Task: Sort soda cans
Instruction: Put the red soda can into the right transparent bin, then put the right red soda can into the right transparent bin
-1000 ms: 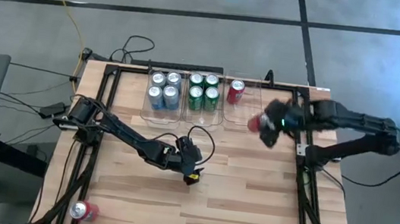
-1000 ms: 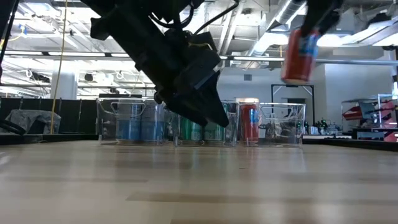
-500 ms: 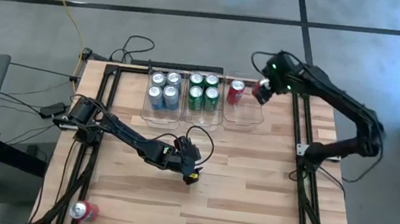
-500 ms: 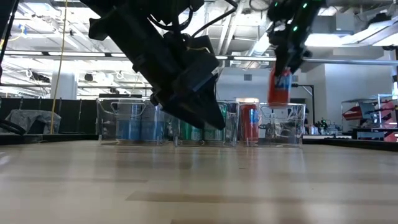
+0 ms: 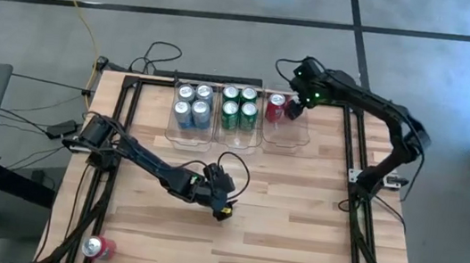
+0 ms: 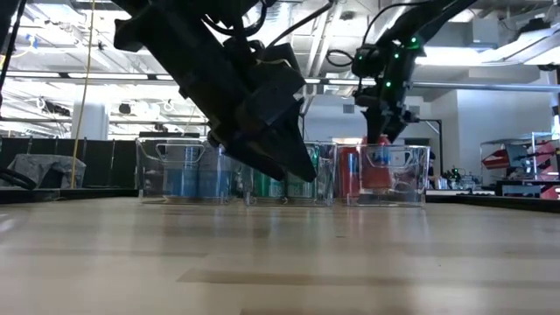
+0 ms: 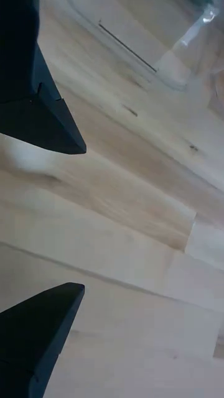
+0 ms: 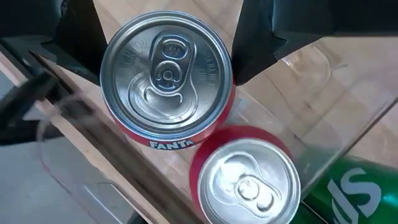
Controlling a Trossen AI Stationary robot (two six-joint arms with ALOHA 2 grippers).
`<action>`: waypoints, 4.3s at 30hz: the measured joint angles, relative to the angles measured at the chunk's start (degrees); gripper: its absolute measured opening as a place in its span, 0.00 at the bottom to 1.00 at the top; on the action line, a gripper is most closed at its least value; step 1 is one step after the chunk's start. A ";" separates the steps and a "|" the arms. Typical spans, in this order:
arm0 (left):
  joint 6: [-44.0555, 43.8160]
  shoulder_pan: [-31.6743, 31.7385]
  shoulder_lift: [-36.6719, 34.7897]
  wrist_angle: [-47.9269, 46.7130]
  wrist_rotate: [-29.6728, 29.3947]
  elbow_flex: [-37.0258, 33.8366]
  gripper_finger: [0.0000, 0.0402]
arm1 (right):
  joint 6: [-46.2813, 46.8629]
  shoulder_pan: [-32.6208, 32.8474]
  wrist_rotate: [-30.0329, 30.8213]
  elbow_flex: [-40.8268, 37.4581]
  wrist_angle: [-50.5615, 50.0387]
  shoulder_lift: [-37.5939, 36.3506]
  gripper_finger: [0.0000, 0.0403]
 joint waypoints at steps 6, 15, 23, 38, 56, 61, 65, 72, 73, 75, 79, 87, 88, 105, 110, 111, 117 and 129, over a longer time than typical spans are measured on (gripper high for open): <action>-1.24 -0.52 0.02 -0.05 -0.44 0.00 0.88 | 0.04 -0.24 -0.06 0.01 2.08 2.54 0.73; -5.16 -0.56 0.02 -3.40 -3.72 -0.02 0.88 | 0.58 -0.41 -0.04 -0.58 0.78 3.20 0.81; -4.40 -1.26 0.04 -1.43 -3.72 -0.02 0.88 | 2.36 -2.04 -0.16 -0.59 1.48 3.07 0.93; -0.75 -4.51 -0.31 0.87 -8.88 0.48 0.88 | 3.38 -2.56 -0.13 -0.61 3.58 -9.37 0.94; 9.15 -7.45 -0.35 4.69 -11.32 3.41 0.88 | 22.70 30.52 4.96 -6.88 -23.07 -39.54 0.92; 19.21 -8.00 1.80 18.83 -9.05 2.27 0.88 | 40.58 48.82 12.43 -14.95 -24.12 -46.81 0.90; 24.53 -6.89 4.49 29.11 0.00 1.57 0.88 | 51.78 59.57 19.88 -21.00 -24.30 -50.01 0.89; 26.55 -2.59 8.77 43.73 13.24 1.77 0.88 | 54.42 67.42 21.77 -27.73 -18.29 -48.38 0.89; 26.46 -1.74 9.84 45.97 16.65 2.31 0.88 | 53.05 67.35 21.77 -28.06 -17.38 -47.56 0.89; 25.42 -0.09 12.42 49.10 23.47 4.01 0.88 | 51.26 66.72 21.79 -28.15 -14.75 -45.91 0.89; 24.71 2.56 18.11 49.64 31.74 10.77 0.88 | 51.83 66.04 19.30 -28.24 -8.85 -42.60 0.89; 29.68 4.05 25.46 35.46 36.44 24.98 0.88 | 67.62 79.10 2.29 -28.22 -6.40 -36.43 0.89; 29.84 3.95 25.84 34.06 36.46 26.10 0.88 | 70.08 80.97 1.55 -28.22 -6.51 -35.67 0.89; 33.94 4.53 26.29 25.04 40.96 28.55 0.88 | 107.60 102.19 -4.84 -17.42 -6.45 -23.59 0.89; 32.58 4.82 26.29 22.48 41.94 28.55 0.88 | 114.09 102.60 -9.95 -14.18 -6.83 -21.11 0.89; 32.00 4.90 26.27 22.17 41.94 28.55 0.88 | 115.70 102.60 -11.11 -14.02 -6.89 -20.57 0.89; 33.21 4.96 26.29 20.67 41.94 28.52 0.88 | 122.65 102.60 -21.73 -13.97 -6.88 -17.50 0.89; 39.50 5.49 26.29 20.77 41.97 28.52 0.88 | 125.55 101.12 -26.43 -13.97 -1.54 -16.26 0.89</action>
